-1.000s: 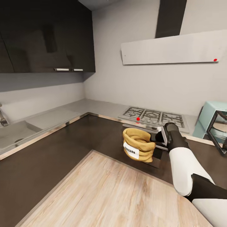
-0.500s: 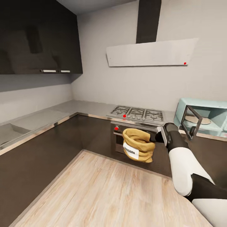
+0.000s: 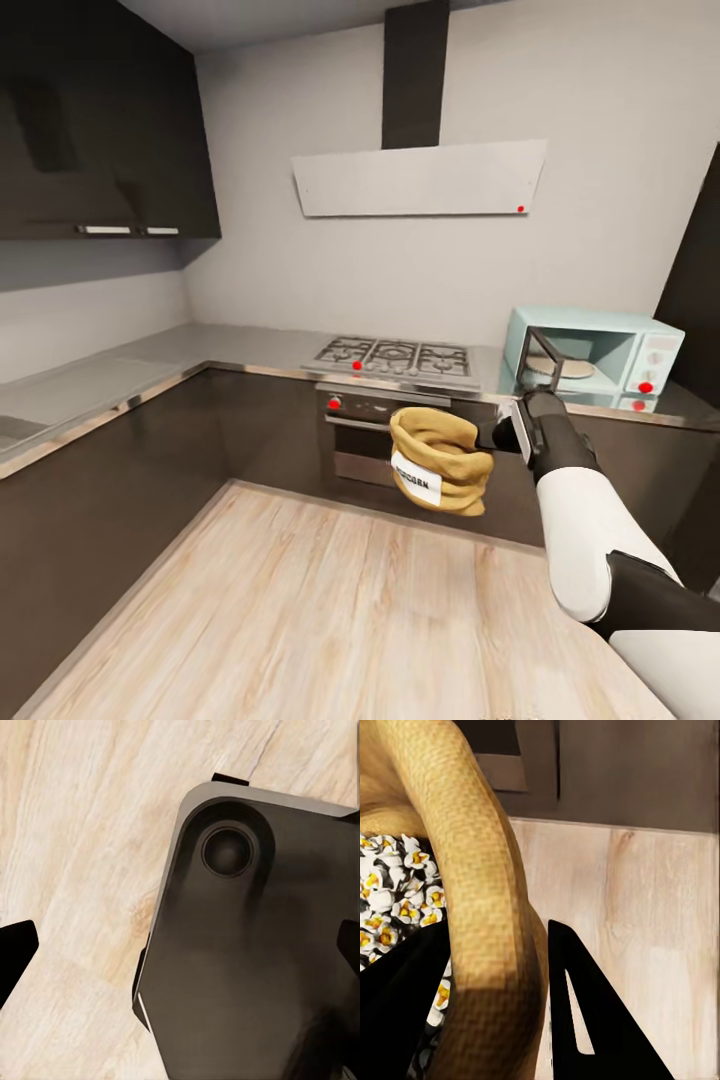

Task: In the kitchen, take the popcorn bag from the countertop, put it into the microwave, and heat it until the popcorn is cooked so the cooked popcorn ends up inside the bag.

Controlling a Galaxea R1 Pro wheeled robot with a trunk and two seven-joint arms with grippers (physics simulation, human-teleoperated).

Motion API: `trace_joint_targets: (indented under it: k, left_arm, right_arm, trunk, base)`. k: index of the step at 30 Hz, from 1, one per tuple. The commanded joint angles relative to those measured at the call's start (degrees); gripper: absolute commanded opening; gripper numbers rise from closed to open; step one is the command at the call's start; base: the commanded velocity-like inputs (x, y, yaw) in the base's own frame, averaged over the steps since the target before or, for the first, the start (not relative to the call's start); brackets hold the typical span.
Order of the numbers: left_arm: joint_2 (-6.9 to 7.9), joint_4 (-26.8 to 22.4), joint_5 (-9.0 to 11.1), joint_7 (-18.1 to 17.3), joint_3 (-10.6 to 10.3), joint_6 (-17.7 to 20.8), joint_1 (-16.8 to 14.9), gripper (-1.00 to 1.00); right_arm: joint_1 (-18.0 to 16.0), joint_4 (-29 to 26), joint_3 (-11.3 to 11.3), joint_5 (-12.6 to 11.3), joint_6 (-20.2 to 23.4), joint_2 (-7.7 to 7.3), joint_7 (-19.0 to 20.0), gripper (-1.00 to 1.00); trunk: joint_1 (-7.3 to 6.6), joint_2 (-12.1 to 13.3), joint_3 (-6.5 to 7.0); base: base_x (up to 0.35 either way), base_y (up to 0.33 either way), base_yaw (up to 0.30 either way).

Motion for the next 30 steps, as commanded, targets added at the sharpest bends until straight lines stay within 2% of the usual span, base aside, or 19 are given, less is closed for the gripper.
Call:
trace_joint_targets:
  k: [1,14,18,21,25,30]
  left_arm:
    - [-0.02,-0.02,0.24,0.05,0.25,-0.21,-0.01,1.00]
    - [-0.02,-0.02,0.27,0.05,0.27,-0.21,-0.01,1.00]
    - [-0.02,-0.02,0.27,0.05,0.27,-0.21,-0.01,1.00]
    - [-0.02,-0.02,0.27,0.05,0.27,-0.21,-0.01,1.00]
    - [-0.02,-0.02,0.27,0.05,0.27,-0.21,-0.01,1.00]
    - [-0.02,-0.02,0.27,0.05,0.27,-0.21,-0.01,1.00]
  right_arm:
    - [-0.06,-0.06,-0.30,0.57,0.13,-0.05,0.48,-1.00]
    - [-0.06,-0.14,-0.22,0.65,0.13,-2.64,0.48,-1.00]
    - [-0.06,-0.14,-0.13,0.66,0.13,-4.61,0.48,-1.00]
    - [-0.06,-0.16,-0.12,0.98,0.13,-4.88,0.48,-1.00]
    - [-0.06,-0.23,-0.11,3.94,0.13,-4.86,0.55,-1.00]
    - [-0.06,-0.32,-0.19,4.40,0.13,-4.89,0.57,-1.00]
  trunk:
    - [0.00,-0.04,-0.02]
    - [0.00,-0.04,0.58]
    - [0.00,-0.04,0.76]
    - [0.00,-0.04,0.90]
    - [0.00,-0.04,1.08]
    - [0.00,-0.04,1.31]
  base:
    - [0.000,0.000,-0.237]
    - [0.000,0.000,-0.237]
    - [0.000,0.000,-0.237]
    - [0.000,0.000,-0.237]
    - [0.000,0.000,-0.242]
    - [0.000,0.000,-0.251]
